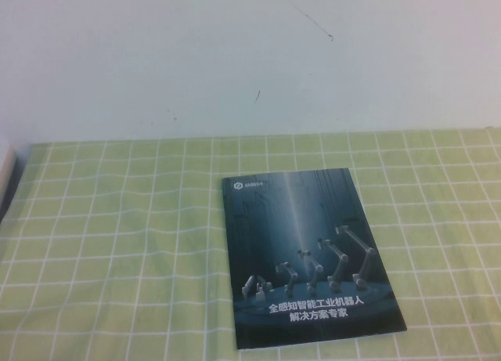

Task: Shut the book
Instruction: 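Close the open booklet and leave it lying on the table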

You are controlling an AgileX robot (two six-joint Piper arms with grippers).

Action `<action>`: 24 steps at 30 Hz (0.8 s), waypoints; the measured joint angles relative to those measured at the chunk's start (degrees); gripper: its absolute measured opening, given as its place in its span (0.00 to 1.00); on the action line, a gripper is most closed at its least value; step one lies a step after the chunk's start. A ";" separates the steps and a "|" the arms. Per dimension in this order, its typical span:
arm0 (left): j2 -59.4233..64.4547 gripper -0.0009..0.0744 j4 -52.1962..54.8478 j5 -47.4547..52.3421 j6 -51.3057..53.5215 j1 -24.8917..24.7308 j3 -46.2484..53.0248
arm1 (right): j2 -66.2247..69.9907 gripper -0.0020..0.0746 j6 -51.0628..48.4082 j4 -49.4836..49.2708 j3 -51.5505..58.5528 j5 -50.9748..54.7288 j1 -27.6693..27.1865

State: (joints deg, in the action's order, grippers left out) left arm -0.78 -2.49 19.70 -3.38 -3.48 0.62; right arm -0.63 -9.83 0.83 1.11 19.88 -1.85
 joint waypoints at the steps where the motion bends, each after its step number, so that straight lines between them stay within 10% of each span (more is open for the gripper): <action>1: 0.00 0.01 0.00 0.00 0.00 1.06 0.00 | 0.00 0.02 0.00 0.00 0.00 0.00 0.00; 24: 0.00 0.01 0.03 0.00 0.00 5.98 0.00 | 0.00 0.02 0.00 0.00 0.00 0.00 0.00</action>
State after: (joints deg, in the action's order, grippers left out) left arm -0.78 -2.46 19.70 -3.38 2.50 0.62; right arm -0.63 -9.83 0.83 1.11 19.88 -1.85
